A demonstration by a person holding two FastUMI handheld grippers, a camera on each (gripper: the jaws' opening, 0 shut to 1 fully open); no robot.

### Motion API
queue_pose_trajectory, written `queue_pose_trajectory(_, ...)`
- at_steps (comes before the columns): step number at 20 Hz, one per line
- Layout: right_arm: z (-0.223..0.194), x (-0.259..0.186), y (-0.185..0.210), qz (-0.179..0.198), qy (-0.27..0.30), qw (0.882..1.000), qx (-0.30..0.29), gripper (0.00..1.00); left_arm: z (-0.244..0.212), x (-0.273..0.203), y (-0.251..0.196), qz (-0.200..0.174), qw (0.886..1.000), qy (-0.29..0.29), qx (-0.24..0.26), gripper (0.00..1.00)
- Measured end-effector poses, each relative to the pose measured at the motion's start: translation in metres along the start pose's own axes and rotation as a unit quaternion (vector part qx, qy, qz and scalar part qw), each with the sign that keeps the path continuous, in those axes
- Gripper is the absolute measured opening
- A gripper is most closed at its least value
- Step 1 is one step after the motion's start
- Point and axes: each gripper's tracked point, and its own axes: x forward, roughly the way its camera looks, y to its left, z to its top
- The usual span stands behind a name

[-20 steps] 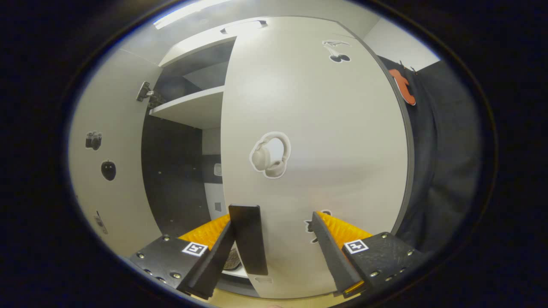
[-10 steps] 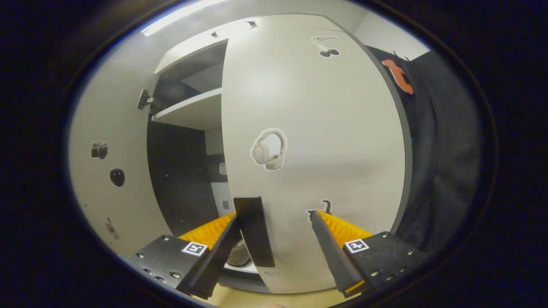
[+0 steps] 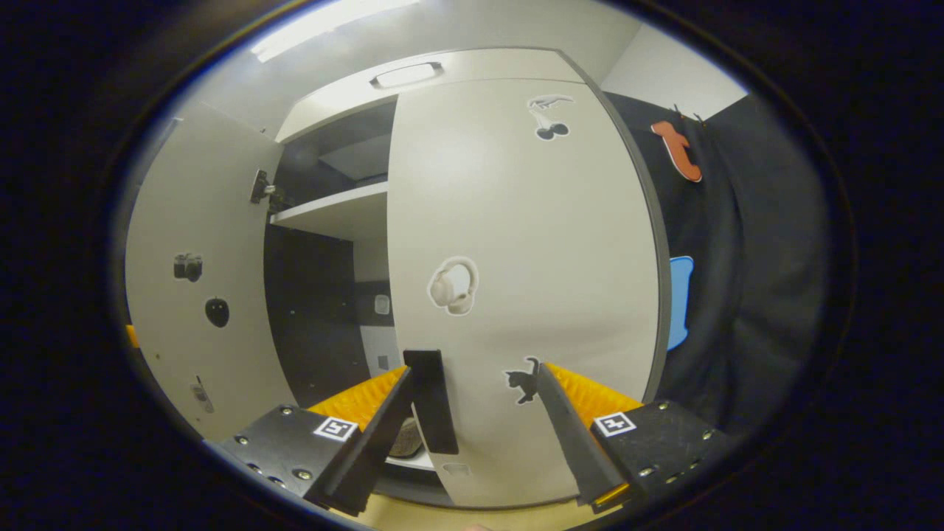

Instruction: Grab one shoe with the right hand and put it into the shoe cabinet, grab the other shoe with the left hand and put it into the shoe cabinet; then close the right door with the right hand and the left door with the left hand.

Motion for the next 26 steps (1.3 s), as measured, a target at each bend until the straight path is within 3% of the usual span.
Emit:
queue_pose_trajectory(16, 0.0, -0.043, -0.073, -0.063, 0.008, 0.998, 0.016, 0.97, -0.008, 0.062, -0.082, -0.126, 0.992, 0.009, 0.018, 0.92)
queue_pose_trajectory(20, 0.005, -0.052, -0.096, -0.084, 0.006, 0.996, 0.015, 1.0, -0.012, 0.079, -0.097, -0.126, 0.992, 0.003, 0.022, 0.93)
queue_pose_trajectory(21, 0.006, -0.054, -0.102, -0.09, 0.005, 0.996, 0.014, 1.0, -0.013, 0.085, -0.097, -0.118, 0.993, 0.002, 0.026, 0.87)
queue_pose_trajectory(22, 0.007, -0.056, -0.108, -0.095, 0.004, 0.995, 0.015, 1.0, -0.016, 0.092, -0.097, -0.112, 0.993, 0.003, 0.032, 0.93)
queue_pose_trajectory(24, 0.009, -0.059, -0.121, -0.107, 0.003, 0.994, 0.016, 1.0, -0.019, 0.099, -0.104, -0.115, 0.993, 0.002, 0.033, 0.91)
queue_pose_trajectory(25, 0.009, -0.062, -0.128, -0.112, 0.004, 0.994, 0.017, 1.0, -0.02, 0.103, -0.111, -0.124, 0.992, 0.0, 0.03, 0.98)
queue_pose_trajectory(26, 0.009, -0.064, -0.134, -0.117, 0.003, 0.993, 0.019, 1.0, -0.022, 0.108, -0.116, -0.127, 0.992, 0.002, 0.026, 0.99)
